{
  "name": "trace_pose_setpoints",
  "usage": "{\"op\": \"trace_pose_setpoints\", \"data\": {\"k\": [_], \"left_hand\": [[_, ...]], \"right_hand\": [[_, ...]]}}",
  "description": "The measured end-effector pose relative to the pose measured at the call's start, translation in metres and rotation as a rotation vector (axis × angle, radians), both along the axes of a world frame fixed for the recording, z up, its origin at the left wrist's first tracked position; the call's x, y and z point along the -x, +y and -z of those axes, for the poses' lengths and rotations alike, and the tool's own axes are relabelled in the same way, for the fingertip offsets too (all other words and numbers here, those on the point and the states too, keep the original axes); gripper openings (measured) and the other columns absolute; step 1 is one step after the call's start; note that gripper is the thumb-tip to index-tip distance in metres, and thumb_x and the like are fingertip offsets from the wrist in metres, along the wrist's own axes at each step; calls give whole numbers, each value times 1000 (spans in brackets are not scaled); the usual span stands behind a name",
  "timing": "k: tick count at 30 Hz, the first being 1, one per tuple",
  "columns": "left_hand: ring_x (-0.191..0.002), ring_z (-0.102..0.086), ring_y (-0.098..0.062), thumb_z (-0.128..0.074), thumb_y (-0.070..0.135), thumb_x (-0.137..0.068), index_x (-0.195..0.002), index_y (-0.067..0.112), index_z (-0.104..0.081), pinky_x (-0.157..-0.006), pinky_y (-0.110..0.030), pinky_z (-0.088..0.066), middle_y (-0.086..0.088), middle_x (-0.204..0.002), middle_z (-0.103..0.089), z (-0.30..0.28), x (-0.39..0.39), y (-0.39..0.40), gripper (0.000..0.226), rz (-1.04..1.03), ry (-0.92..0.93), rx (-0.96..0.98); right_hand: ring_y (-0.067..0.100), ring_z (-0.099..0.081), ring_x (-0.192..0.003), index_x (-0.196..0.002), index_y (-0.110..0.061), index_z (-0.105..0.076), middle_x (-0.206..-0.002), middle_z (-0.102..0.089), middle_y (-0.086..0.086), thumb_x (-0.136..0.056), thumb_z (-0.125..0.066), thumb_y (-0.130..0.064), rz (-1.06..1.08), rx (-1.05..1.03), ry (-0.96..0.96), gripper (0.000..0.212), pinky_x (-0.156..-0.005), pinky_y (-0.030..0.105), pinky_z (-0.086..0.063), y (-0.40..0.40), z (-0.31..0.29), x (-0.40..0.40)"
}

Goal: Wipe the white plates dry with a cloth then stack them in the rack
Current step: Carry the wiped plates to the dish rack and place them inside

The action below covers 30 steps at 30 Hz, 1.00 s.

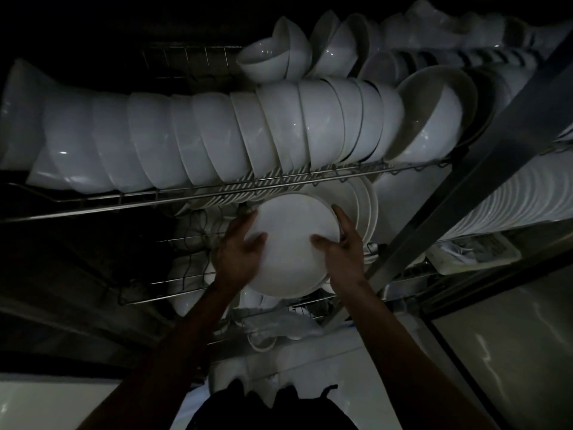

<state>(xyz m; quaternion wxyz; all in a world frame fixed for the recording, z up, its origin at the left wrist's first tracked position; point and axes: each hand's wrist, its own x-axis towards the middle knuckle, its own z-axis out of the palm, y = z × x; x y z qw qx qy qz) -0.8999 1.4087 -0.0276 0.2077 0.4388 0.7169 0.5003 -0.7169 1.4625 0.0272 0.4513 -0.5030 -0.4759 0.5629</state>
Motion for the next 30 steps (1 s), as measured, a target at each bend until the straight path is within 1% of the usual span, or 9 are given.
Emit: {"op": "trace_pose_setpoints", "data": {"k": [5,8,10,13,18,21,24,26,30], "left_hand": [[-131,-48,-37,-56,26,-91,-119,22,-73,-112,-45,-31,-9,-138,-59,-7,-19,2,32,-60,446,76],[-121,-55,-35,-56,26,-90,-113,23,-73,-103,-49,-41,-5,-128,-63,-8,-25,-3,29,82,566,78],[-117,-59,-34,-58,25,-92,-118,14,-72,-97,-48,-48,-9,-127,-63,-6,-27,-8,31,188,532,21],[-125,-56,-36,-69,27,-92,-127,7,-67,-105,-48,-46,-15,-135,-60,-6,-35,-8,40,222,439,-5],[-146,-31,-11,-65,41,-95,-146,19,-50,-120,-33,-28,2,-158,-37,0,-37,3,57,338,302,89],[-148,-28,-12,-65,39,-95,-151,19,-41,-121,-34,-26,1,-162,-29,4,-40,9,64,387,117,92],[-151,-21,-13,-62,30,-98,-154,19,-31,-123,-32,-22,0,-165,-18,10,-44,16,65,451,-10,114],[-152,-15,-11,-61,30,-99,-153,28,-22,-122,-26,-18,3,-165,-13,13,-48,20,67,483,-40,127],[-152,-17,-17,-64,18,-97,-142,47,-20,-124,-33,-19,-4,-165,-18,17,-52,25,69,470,-131,65]], "right_hand": [[23,-57,-122,-144,-22,-50,-132,-61,0,-79,-70,11,48,-52,-55,76,-101,49,-52,5,2,10],[24,-55,-126,-146,-18,-48,-138,-58,4,-79,-69,11,77,-95,-102,76,-103,49,-51,8,0,13],[17,-54,-125,-147,-17,-48,-139,-57,2,-81,-69,10,89,-133,-133,75,-103,45,-51,10,-2,14],[6,-52,-122,-147,-18,-48,-137,-56,-6,-82,-68,9,96,-186,-175,73,-105,34,-49,12,-7,15],[8,-47,-132,-147,-15,-47,-146,-54,-1,-82,-65,8,97,-341,-315,72,-111,20,-36,17,-15,19],[0,-44,-129,-148,-17,-47,-146,-54,-3,-85,-64,6,94,-363,-355,69,-110,16,-34,19,-19,21],[2,-46,-126,-147,-17,-48,-144,-55,-1,-86,-64,5,99,-387,-402,67,-110,19,-36,20,-21,21],[9,-52,-127,-147,-18,-49,-141,-58,0,-88,-64,2,97,-405,-436,64,-110,26,-42,21,-21,20],[16,-52,-132,-147,-20,-48,-142,-57,0,-89,-63,1,97,-415,-467,63,-112,34,-43,25,-18,18]]}}
